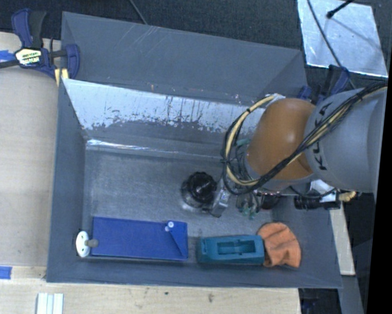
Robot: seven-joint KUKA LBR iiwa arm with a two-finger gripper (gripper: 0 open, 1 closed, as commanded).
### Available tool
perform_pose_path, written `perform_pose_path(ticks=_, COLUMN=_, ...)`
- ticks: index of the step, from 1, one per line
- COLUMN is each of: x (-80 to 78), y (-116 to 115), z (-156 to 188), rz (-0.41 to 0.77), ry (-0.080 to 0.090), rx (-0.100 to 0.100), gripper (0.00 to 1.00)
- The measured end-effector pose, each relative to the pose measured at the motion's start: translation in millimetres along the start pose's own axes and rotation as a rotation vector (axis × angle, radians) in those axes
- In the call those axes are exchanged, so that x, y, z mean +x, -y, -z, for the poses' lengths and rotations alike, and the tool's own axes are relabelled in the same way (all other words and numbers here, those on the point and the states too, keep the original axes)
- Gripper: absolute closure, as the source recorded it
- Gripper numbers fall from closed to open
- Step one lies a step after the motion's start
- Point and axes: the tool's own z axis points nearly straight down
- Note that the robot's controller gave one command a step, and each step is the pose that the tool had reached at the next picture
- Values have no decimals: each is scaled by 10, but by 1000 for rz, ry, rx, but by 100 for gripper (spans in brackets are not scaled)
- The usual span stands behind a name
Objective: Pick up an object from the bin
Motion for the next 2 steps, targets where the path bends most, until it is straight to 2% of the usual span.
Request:
perform_pose_path(ticks=1, x=13, y=-8, z=-15, rz=0, ry=-3, rx=-1, gripper=0)
perform_pose_path(ticks=2, x=13, y=-8, z=-15, rz=0, ry=-3, rx=-1, gripper=0)
